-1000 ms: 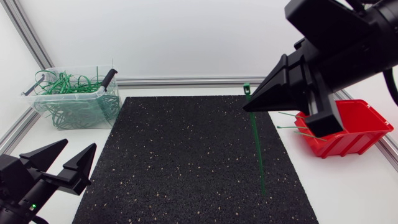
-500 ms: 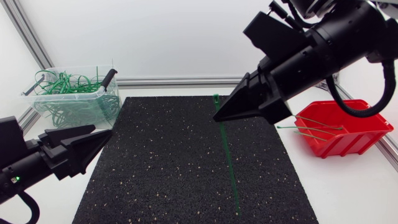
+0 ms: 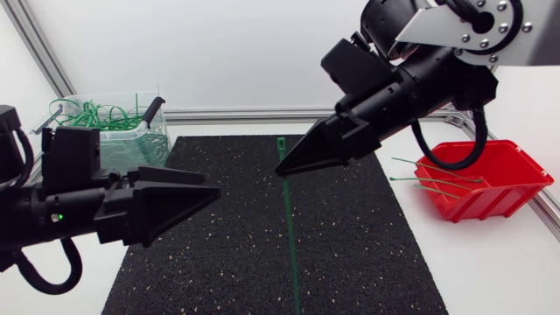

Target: Take a green cable tie from the red box, thread the tail through the head to close it, then place it in the transparent bin on the left.

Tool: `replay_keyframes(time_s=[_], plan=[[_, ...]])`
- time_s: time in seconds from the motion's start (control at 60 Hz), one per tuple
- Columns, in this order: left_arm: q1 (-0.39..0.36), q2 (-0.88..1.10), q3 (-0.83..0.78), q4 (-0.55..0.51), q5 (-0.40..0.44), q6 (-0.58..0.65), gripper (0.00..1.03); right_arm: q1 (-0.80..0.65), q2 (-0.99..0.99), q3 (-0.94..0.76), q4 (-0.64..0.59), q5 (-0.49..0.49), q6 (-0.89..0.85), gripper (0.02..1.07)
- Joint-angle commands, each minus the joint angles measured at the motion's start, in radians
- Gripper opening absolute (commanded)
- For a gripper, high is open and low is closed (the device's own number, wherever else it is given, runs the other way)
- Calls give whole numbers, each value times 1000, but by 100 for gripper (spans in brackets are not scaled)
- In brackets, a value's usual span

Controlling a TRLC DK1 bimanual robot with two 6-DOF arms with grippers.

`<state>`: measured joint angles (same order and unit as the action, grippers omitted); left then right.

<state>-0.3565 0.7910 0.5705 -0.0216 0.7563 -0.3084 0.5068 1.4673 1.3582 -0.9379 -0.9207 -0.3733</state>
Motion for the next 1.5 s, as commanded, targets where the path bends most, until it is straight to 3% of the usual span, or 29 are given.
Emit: replay_keyframes(time_s=[0.0,0.2,0.483,0.733,0.833,0.95,1.1,1.217,1.317,1.483], plan=[[-58,51,45,17,18,-34,99,-14,33,-30,16,-35,11,7],[-183,152,94,60,25,-40,99,-28,57,-31,36,-167,10,8],[-196,292,137,176,69,-74,91,-33,88,-28,77,-236,24,8],[-216,326,134,227,78,-84,71,-44,131,-27,126,-242,53,8],[-197,332,126,247,80,-89,58,-50,133,-27,133,-244,54,8],[-177,343,126,256,94,-98,56,-48,130,-34,136,-244,53,8],[-160,358,124,281,98,-113,34,-48,119,-41,140,-244,54,8],[-159,364,129,282,100,-118,32,-47,111,-54,145,-242,53,8],[-159,367,127,285,100,-120,17,-48,102,-60,148,-242,53,8],[-160,367,126,288,100,-123,17,-47,93,-67,151,-242,53,8]])
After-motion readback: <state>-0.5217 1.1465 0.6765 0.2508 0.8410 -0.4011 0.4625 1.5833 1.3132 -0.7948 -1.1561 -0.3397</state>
